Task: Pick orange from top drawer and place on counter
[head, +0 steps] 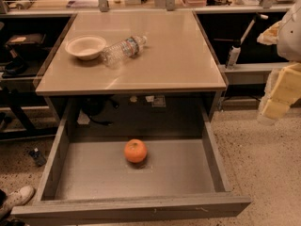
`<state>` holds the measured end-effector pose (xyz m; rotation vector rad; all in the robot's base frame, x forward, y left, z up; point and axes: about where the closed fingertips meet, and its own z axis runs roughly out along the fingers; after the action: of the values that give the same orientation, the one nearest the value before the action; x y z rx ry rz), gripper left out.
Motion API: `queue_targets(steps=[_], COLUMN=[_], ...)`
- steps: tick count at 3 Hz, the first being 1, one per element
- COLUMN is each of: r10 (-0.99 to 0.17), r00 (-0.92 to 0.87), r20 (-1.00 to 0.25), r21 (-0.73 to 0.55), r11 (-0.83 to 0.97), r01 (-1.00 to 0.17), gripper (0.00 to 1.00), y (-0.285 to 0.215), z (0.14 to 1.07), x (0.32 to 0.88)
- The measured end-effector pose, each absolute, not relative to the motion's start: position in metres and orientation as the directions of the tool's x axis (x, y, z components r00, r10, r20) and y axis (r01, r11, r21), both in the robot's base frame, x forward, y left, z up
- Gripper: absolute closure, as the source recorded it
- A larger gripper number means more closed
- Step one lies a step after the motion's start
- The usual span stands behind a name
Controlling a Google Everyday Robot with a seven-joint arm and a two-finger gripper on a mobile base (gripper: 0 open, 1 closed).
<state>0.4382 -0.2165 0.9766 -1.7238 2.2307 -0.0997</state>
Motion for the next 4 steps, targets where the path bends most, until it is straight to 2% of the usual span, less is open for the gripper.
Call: queue_targets(steps=[2, 4], r10=[-0.952, -0.938], r00=[-0.206, -0.223], r20=[-0.226, -0.265], r21=[-0.278, -0.137], r11=[0.266, 0.266], r01=[-0.923, -0.954], gripper=[0.00, 0.00], y=[-0.211, -0.143], z=[0.973, 0.895], x=[0.450, 0.474])
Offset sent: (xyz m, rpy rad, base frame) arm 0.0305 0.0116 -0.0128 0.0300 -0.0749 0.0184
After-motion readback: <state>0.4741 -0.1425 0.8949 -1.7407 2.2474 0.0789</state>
